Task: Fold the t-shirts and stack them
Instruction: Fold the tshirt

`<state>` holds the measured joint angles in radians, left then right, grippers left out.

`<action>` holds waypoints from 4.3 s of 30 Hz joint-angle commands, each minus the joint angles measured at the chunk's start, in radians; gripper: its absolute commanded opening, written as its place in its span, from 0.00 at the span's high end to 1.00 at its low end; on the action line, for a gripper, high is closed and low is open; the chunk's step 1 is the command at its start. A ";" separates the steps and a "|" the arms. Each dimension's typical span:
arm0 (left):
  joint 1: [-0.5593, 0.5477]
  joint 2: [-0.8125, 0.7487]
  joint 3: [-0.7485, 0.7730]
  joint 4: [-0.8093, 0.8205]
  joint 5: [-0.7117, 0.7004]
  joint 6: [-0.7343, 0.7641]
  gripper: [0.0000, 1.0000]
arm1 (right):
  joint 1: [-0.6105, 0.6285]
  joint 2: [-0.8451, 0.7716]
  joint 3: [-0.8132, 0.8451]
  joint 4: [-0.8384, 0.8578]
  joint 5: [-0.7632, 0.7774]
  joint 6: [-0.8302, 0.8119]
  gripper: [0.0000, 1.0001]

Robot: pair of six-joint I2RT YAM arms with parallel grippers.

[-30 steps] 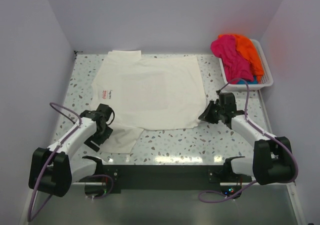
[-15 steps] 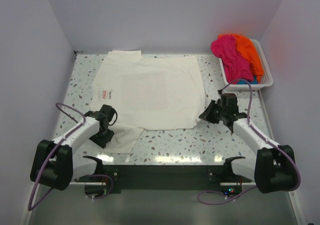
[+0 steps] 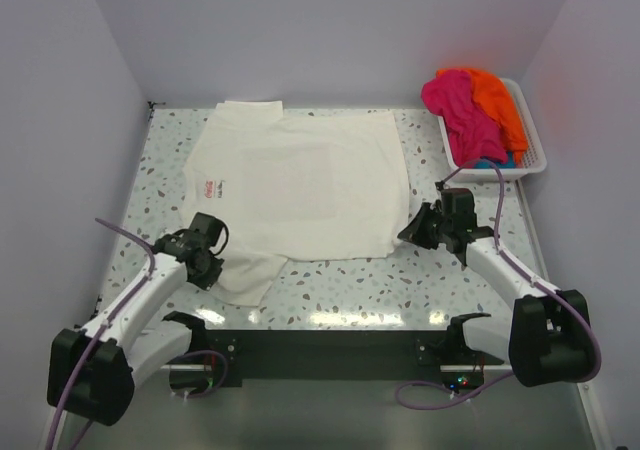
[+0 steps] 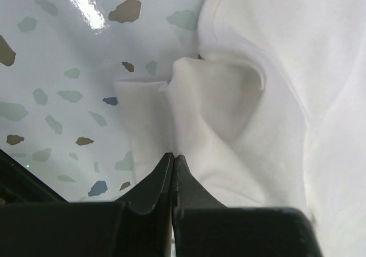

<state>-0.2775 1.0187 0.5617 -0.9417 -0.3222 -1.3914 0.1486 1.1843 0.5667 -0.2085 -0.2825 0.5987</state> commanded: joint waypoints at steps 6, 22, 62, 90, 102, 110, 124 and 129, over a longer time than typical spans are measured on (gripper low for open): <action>-0.005 -0.213 0.153 -0.144 -0.077 0.094 1.00 | 0.002 -0.025 0.021 0.001 0.005 -0.008 0.98; -0.003 -0.319 0.293 -0.028 -0.101 0.267 1.00 | -0.004 -0.144 0.130 -0.161 0.201 -0.017 1.00; 0.278 0.509 0.515 0.796 0.130 0.354 1.00 | -0.061 0.552 0.651 -0.068 0.226 0.102 1.00; 0.327 0.748 0.730 0.759 0.149 0.354 0.93 | -0.103 0.796 0.918 -0.091 0.152 0.053 0.78; 0.328 0.610 0.614 0.606 0.055 0.269 0.24 | 0.028 0.667 0.883 -0.152 0.253 -0.048 0.50; 0.288 0.448 0.316 0.570 -0.012 0.138 0.58 | 0.388 0.784 1.067 -0.111 0.279 -0.192 0.50; 0.342 0.400 0.159 0.531 -0.041 0.120 0.62 | 0.686 1.316 1.713 -0.057 0.261 -0.444 0.49; 0.348 0.374 0.127 0.557 -0.009 0.124 0.60 | 0.750 1.396 1.773 -0.026 0.325 -0.537 0.47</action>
<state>0.0589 1.4387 0.7029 -0.4133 -0.3340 -1.2491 0.8642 2.5778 2.2623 -0.2916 -0.0170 0.1619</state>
